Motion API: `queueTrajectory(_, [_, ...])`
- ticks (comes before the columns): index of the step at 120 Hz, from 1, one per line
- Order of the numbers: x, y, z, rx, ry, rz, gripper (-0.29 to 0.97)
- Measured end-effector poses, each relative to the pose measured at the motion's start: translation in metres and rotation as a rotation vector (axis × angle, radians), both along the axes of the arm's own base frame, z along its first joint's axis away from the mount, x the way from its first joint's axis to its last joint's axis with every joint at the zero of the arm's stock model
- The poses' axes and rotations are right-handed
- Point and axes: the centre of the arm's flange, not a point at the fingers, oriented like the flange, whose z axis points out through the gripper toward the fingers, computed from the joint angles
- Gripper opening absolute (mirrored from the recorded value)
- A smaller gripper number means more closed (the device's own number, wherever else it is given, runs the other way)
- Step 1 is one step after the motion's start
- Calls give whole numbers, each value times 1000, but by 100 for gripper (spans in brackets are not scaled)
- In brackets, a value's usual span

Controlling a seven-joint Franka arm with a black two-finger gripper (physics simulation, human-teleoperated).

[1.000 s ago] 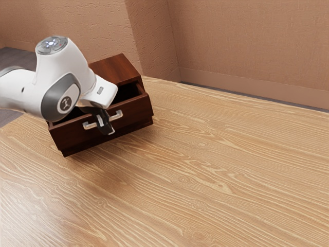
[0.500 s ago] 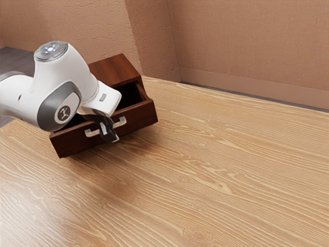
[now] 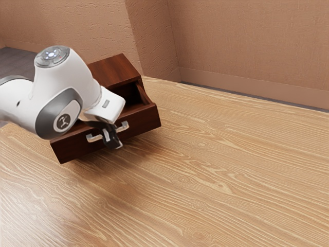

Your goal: Pull the drawer handle with one arm to open the drawer

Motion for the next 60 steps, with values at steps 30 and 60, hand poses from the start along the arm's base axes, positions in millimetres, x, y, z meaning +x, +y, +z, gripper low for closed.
queueTrajectory(30, [-13, -6, 23, 22, -43, 5, 47])
queueTrajectory(60, [36, -173, 155, -161, -52, -159, 62])
